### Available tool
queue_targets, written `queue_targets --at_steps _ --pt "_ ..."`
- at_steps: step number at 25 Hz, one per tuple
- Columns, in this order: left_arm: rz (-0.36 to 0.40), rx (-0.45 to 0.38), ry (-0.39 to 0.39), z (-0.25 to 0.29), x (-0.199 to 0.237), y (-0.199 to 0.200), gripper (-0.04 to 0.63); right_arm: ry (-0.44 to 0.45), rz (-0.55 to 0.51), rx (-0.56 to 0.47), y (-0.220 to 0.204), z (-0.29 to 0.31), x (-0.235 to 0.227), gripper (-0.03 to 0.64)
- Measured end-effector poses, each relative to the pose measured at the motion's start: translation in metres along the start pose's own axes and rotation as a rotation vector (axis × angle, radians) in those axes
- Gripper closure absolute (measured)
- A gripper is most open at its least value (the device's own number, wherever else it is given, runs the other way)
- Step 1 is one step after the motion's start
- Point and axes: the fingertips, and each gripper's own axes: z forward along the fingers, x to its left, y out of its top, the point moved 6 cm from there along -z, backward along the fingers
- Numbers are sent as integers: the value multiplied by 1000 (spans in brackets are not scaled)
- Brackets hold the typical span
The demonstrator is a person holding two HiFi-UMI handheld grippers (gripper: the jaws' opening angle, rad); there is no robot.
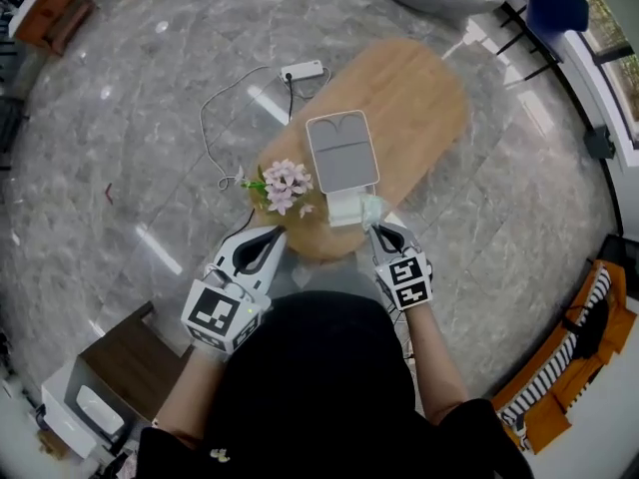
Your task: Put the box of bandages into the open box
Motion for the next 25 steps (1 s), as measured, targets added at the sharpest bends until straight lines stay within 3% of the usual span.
queue_targets --at_steps 15,25 --pt "-95 47 252 -8 -26 -21 583 230 -111 222 -75 100 -25 619" --pt "-136 75 358 -16 -40 -41 583 347 -193 359 -102 161 -32 618"
